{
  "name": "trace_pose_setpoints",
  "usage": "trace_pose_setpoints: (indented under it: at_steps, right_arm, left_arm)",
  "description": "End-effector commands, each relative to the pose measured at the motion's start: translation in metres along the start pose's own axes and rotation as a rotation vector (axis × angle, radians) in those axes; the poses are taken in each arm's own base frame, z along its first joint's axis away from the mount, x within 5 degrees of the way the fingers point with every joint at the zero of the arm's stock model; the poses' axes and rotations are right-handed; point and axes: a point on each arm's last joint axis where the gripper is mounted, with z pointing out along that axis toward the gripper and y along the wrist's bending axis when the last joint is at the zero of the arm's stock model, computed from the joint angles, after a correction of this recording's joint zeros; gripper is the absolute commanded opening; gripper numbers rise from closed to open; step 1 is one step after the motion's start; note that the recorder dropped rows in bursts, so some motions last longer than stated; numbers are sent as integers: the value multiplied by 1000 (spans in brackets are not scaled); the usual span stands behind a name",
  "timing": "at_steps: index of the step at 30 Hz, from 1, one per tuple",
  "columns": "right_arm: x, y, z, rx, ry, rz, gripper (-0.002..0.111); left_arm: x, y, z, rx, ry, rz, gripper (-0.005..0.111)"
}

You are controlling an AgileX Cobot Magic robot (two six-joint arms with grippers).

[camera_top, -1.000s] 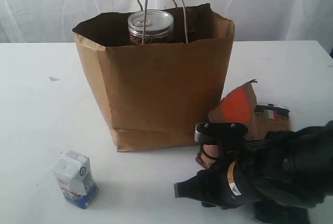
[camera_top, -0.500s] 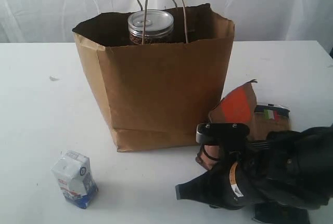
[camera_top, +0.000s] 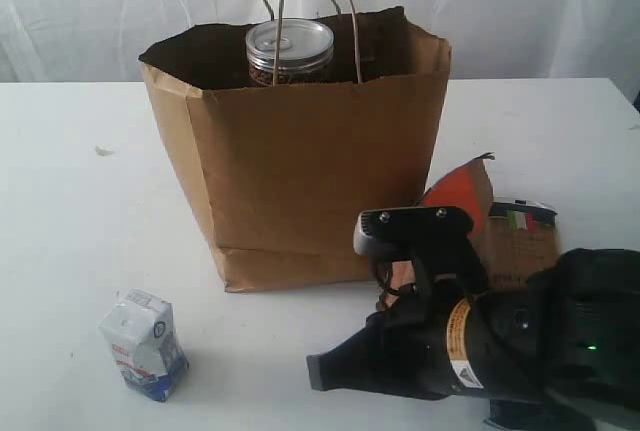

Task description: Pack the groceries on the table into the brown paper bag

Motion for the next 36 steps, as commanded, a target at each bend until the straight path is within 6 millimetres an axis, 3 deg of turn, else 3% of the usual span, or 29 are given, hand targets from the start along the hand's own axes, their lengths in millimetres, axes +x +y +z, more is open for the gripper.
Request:
trace_pose_setpoints:
  at_steps: [1,10,15,25,30,33,36]
  right_arm:
    - [-8,4,-27,-58,-94,-22,0]
    - [-29,9,-97,-193,-347,-18,0]
    - [-51,15,-136,-241,-499,-52,0]
    - [-103,11,-177,80,-649,-194,0]
    - [-125,12,-171,239,-651,-203,0]
    - [-139,13,-151,272,-622,-216,0]
    - [-167,-3,-115,357,-554,-146,0]
  left_arm:
    - [1,0,0,-3,-4,-3,0]
    - [1,0,0,-3,-4,-3,0]
    - [1,0,0,-3,-4,-3,0]
    - [1,0,0,-3,-4,-3,0]
    - [1,0,0,-3,-4,-3,0]
    - [1,0,0,-3,-4,-3,0]
    - [1,0,0,-3,-4,-3,0]
